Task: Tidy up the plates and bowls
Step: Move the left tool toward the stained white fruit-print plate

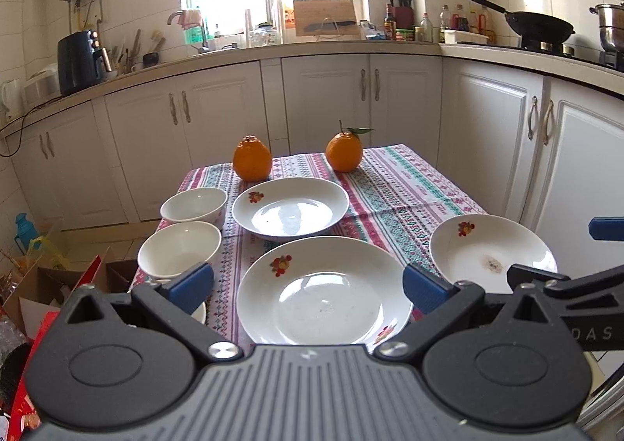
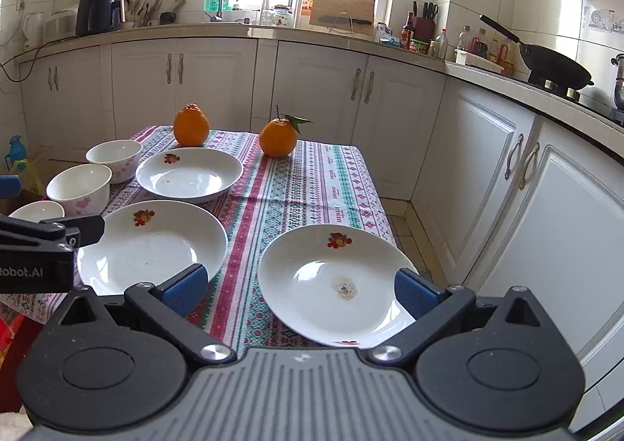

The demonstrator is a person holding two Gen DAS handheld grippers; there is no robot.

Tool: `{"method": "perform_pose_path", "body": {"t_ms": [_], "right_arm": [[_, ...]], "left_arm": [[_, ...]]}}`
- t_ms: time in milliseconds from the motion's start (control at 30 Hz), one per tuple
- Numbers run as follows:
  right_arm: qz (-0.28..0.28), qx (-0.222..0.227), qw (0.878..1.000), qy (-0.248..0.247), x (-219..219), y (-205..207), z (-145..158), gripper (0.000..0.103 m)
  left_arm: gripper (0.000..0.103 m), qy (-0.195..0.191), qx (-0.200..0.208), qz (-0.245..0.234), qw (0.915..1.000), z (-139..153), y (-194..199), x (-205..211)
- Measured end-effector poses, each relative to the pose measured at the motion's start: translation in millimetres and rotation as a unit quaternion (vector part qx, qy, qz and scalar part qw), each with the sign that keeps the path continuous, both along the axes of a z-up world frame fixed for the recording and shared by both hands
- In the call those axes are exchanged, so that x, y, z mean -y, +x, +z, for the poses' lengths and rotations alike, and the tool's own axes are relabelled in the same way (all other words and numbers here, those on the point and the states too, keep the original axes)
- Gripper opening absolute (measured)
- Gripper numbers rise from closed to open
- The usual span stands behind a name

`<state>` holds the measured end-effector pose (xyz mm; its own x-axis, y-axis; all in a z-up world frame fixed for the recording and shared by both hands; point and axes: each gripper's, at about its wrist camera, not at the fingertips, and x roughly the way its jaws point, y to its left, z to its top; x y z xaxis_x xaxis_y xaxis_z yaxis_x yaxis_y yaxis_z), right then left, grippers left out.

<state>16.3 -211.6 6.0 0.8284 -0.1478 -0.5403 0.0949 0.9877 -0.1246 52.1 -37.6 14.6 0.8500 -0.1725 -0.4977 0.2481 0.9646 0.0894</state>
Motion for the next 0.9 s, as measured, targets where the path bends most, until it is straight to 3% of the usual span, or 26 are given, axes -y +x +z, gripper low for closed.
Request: {"method": "perform_pose_path", "body": {"t_ms": [167, 900], "right_arm": [[-0.009, -0.014, 1.0, 0.011, 20, 8, -7, 0.103], [0.013, -0.057, 0.997, 0.051, 103, 19, -55, 0.103]], "left_arm": [[0.102, 0.006, -0.028, -0.041, 0.9988, 5, 17, 15], [0.102, 0.029, -0.055, -0.151, 0.9866, -14, 74, 88]]}}
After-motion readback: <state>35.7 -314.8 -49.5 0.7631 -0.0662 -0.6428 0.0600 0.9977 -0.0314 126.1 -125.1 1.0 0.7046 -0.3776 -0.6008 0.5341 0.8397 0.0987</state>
